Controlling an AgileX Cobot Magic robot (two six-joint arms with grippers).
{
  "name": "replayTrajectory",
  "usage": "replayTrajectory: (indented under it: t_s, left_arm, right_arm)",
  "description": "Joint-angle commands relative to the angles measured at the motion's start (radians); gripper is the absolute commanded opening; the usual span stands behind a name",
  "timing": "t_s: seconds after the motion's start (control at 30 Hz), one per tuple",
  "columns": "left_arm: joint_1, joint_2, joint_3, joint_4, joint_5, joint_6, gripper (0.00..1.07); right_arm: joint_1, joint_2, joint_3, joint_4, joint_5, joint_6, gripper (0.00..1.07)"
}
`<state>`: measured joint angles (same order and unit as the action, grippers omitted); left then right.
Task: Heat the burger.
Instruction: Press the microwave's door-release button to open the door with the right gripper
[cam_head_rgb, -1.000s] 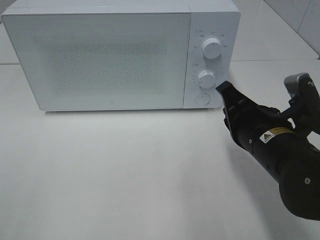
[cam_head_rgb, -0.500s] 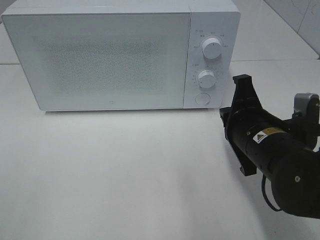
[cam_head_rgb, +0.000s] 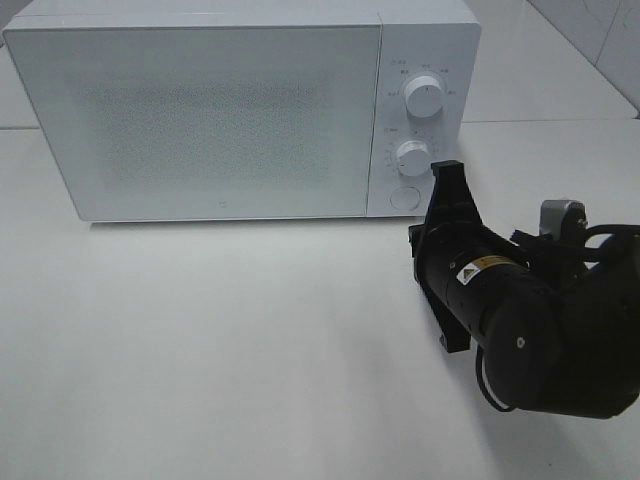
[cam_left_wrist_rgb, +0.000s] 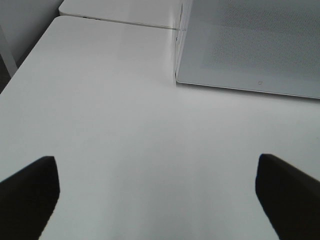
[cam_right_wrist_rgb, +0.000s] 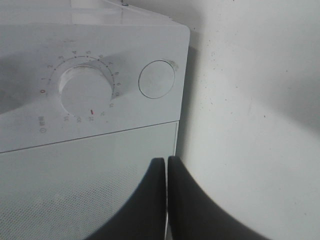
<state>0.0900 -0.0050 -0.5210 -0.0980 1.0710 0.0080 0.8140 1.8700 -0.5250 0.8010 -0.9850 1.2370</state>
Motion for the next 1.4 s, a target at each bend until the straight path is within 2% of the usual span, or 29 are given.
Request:
replayTrajectory:
  t_s: [0.03, 0.27, 0.53, 1.2, 1.4]
  left_arm:
    - [0.002, -0.007, 0.003, -0.003, 0.000, -0.008, 1.00]
    - [0.002, -0.007, 0.003, -0.003, 0.000, -0.008, 1.00]
    - [0.002, -0.007, 0.003, -0.003, 0.000, -0.008, 1.00]
    - [0.002, -0.007, 0.003, -0.003, 0.000, -0.008, 1.00]
    - [0.002, -0.007, 0.003, -0.002, 0.000, -0.008, 1.00]
  right_arm:
    - [-0.018, 0.019, -0.027, -0.013, 0.004, 0.014, 0.00]
    - [-0.105, 0.038, -0.098, -0.046, 0.046, -0.019, 0.00]
    - [-0.161, 0.082, -0.152, -0.089, 0.087, -0.032, 0.00]
    - [-0.218, 0.201, -0.274, -0.174, 0.137, 0.003, 0.00]
    - [-0.235, 0.206, -0.280, -0.171, 0.131, 0.008, 0.00]
